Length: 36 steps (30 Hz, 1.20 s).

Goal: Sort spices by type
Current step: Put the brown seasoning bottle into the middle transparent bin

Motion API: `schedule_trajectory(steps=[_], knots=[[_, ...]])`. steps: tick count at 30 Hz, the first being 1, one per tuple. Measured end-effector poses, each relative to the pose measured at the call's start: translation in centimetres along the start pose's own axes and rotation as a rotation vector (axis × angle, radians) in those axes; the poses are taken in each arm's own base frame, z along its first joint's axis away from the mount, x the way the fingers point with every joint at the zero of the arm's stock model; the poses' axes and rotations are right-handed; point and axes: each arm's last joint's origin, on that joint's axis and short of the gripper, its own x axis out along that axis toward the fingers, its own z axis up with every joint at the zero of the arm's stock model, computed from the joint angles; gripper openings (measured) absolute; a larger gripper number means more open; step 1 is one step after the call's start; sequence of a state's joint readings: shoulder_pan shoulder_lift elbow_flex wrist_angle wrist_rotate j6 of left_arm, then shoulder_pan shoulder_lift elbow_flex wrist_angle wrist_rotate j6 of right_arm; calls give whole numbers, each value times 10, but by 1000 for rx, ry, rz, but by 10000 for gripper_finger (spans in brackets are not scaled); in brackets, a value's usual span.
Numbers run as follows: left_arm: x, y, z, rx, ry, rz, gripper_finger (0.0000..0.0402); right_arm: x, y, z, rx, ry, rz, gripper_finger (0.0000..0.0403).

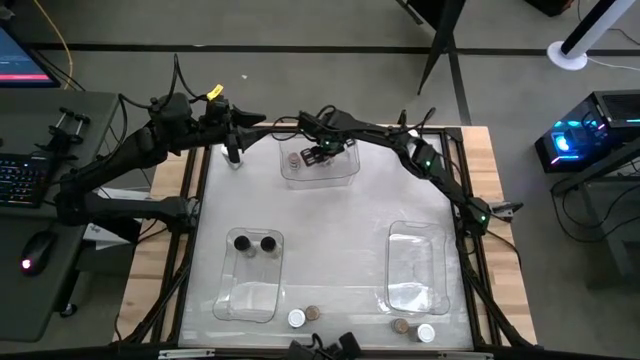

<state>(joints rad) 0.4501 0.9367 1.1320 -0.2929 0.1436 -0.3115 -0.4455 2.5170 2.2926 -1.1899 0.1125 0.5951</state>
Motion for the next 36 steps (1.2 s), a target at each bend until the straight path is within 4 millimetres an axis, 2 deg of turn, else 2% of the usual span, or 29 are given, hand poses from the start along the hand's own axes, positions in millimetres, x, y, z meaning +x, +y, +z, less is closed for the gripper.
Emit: schedule_trajectory(steps=[9, 12, 15, 19, 28, 32, 36], knots=[[0, 0, 0, 7, -2, 2, 243, -47, 0, 11, -16, -139, 87, 36], [0, 0, 0, 7, -2, 2, 243, -50, -1, 11, -25, -120, 123, 7], [0, 0, 0, 8, -2, 2, 243, -50, 0, 10, -41, -113, 139, 4], [0, 0, 0, 8, -1, 2, 243, -52, 3, 8, -56, -101, 167, 45], [0, 0, 0, 8, -2, 2, 243, -51, 7, 6, -77, -134, 116, 241], [0, 0, 0, 6, -1, 2, 243, -30, 9, 6, -79, -98, 81, 298], [0, 0, 0, 1, 0, 2, 243, -12, 10, 5, -46, -81, 41, 319]])
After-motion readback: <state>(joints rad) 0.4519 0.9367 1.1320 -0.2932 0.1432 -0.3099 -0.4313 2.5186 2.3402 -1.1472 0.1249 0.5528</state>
